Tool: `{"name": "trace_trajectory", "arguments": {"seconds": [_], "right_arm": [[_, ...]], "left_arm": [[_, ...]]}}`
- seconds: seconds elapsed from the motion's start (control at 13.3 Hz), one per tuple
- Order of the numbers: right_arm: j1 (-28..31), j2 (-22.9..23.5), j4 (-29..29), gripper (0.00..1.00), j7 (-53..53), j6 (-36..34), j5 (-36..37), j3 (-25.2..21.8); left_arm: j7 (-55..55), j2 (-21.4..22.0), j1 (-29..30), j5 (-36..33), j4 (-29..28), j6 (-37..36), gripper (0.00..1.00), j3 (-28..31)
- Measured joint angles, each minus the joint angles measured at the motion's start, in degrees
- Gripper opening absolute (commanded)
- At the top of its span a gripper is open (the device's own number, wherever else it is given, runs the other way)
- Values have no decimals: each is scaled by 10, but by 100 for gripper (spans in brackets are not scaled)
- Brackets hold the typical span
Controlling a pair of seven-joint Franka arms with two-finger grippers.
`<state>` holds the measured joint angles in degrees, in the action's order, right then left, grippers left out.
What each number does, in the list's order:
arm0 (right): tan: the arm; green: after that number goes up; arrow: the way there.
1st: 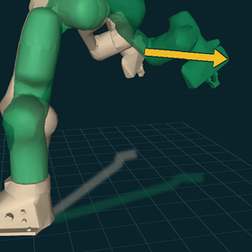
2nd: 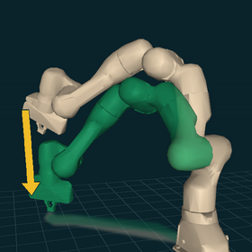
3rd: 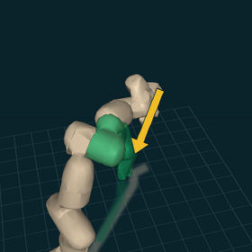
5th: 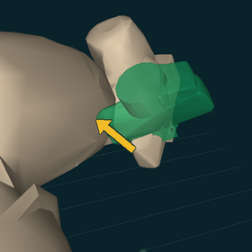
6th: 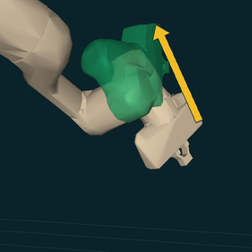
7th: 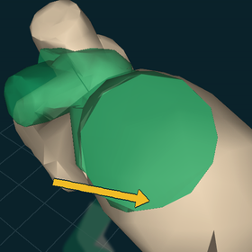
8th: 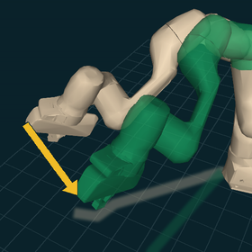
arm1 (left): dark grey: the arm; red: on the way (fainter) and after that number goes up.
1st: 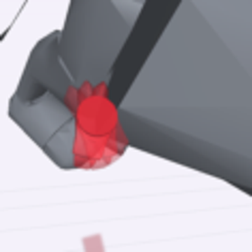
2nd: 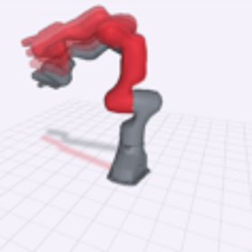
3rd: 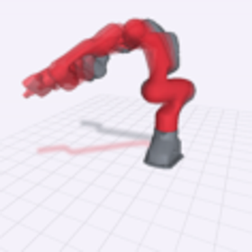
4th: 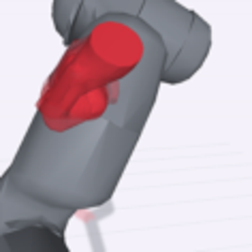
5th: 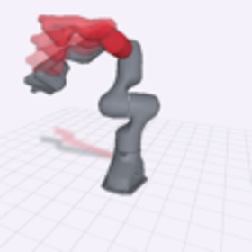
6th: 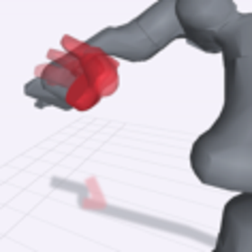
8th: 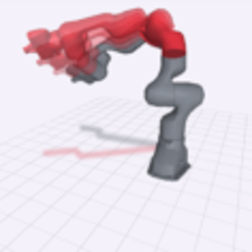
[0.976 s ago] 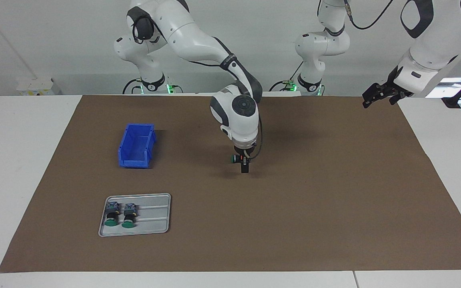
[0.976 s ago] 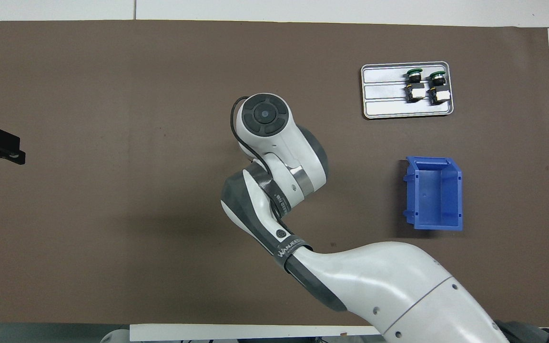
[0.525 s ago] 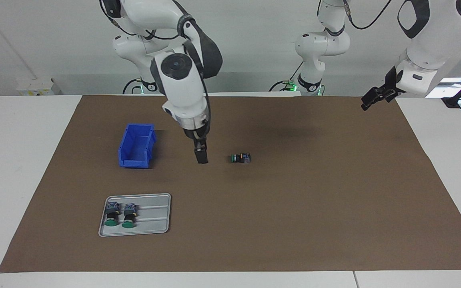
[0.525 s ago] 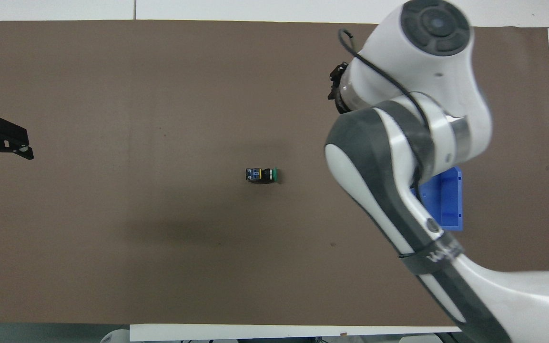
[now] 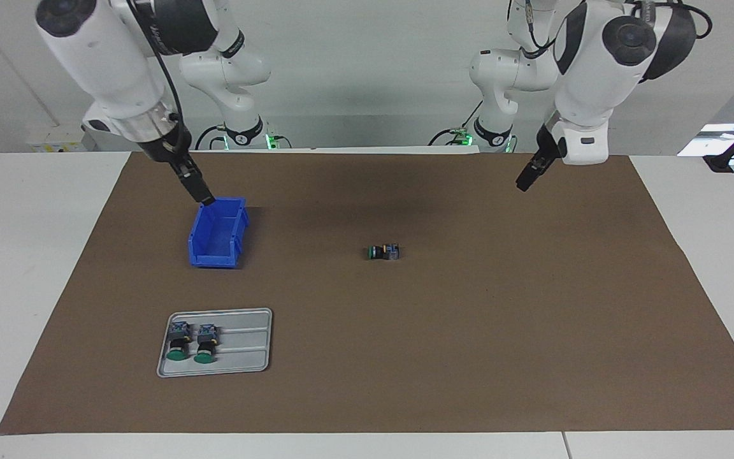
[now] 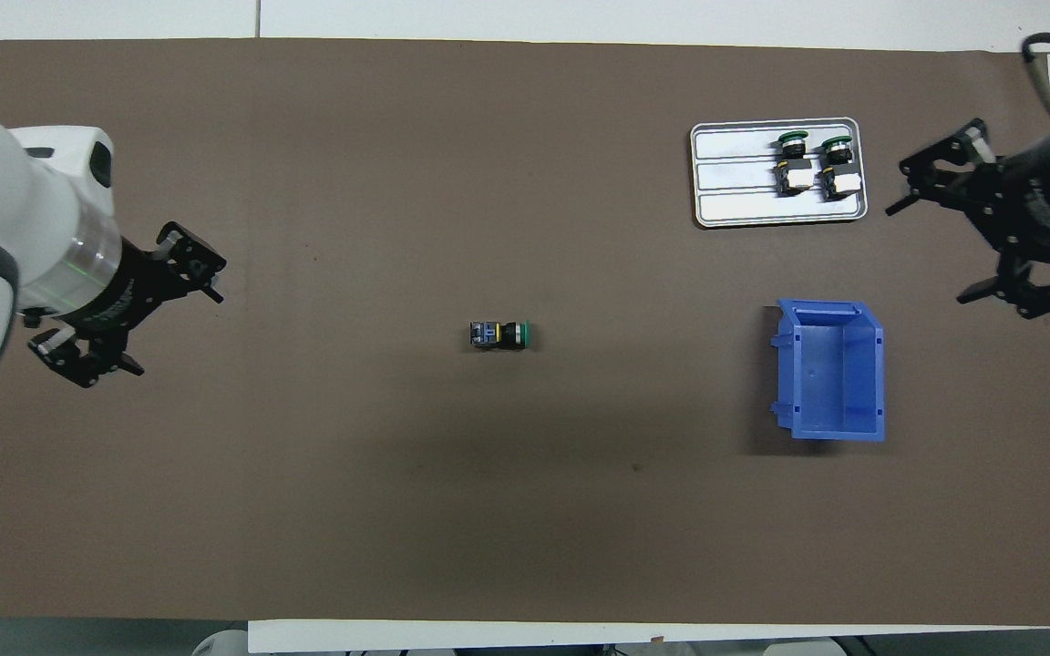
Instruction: Place and press button with both arms
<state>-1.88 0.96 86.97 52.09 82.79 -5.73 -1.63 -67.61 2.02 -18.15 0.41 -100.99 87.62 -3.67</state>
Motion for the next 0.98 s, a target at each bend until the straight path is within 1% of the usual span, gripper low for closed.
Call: {"name": "trace_trajectory", "arguments": {"seconds": [0.15, 0.3, 0.45, 0.53, 0.75, 0.98], "right_arm": [[43, -20, 0, 98, -142, -17, 13, -1], [68, -23, 3, 98, -285, -28, 35, -2], [70, -21, 7, 98, -349, -29, 48, -2], [69, -21, 8, 98, -378, -29, 54, 0], [67, -21, 8, 98, -480, -29, 90, 3], [64, -21, 8, 98, -515, -29, 96, 7]], "left_arm": [[-106, -20, -33, 13, -7, 39, 100, 0], [-206, -46, -72, 15, -13, 91, 100, -1], [-292, -59, -109, 16, -37, 167, 100, -1], [-320, -61, -127, 16, -53, 194, 100, -1], [-370, -82, -156, 31, -73, 232, 99, -2], [-413, -122, -169, 39, -70, 271, 99, -1]]}}
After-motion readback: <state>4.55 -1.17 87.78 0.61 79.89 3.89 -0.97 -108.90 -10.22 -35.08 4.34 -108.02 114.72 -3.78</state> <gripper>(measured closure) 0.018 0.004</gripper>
